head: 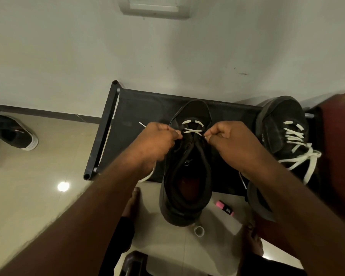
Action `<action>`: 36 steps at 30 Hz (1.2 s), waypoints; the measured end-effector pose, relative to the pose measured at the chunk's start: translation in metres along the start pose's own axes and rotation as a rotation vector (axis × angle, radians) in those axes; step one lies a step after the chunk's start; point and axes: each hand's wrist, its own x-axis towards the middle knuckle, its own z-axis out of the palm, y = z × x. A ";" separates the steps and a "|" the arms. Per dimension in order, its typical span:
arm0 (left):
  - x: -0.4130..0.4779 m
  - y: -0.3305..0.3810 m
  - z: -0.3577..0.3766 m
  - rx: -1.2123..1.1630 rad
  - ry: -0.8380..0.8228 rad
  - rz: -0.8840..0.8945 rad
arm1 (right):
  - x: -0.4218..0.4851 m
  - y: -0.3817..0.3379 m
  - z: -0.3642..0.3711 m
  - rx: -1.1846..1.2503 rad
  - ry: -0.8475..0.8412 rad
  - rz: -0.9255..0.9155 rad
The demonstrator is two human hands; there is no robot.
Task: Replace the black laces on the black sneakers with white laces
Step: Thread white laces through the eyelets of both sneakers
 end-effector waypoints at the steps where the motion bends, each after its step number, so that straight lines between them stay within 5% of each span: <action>1: -0.002 0.002 -0.002 -0.031 -0.004 0.014 | -0.002 -0.002 -0.002 0.068 -0.028 0.020; 7: -0.057 0.037 -0.032 -0.450 0.101 0.307 | -0.042 -0.044 -0.048 0.528 -0.013 -0.046; 12: -0.143 0.089 -0.047 -0.619 0.023 0.498 | -0.108 -0.105 -0.081 0.670 0.015 -0.148; 24: -0.330 0.157 -0.030 -0.255 0.173 0.850 | -0.264 -0.198 -0.119 0.625 0.156 -0.338; 30: -0.367 0.160 -0.027 0.316 0.494 1.030 | -0.305 -0.217 -0.123 0.779 0.165 -0.456; 36: -0.386 0.180 -0.044 0.483 0.438 0.996 | -0.302 -0.220 -0.121 0.440 0.281 -0.560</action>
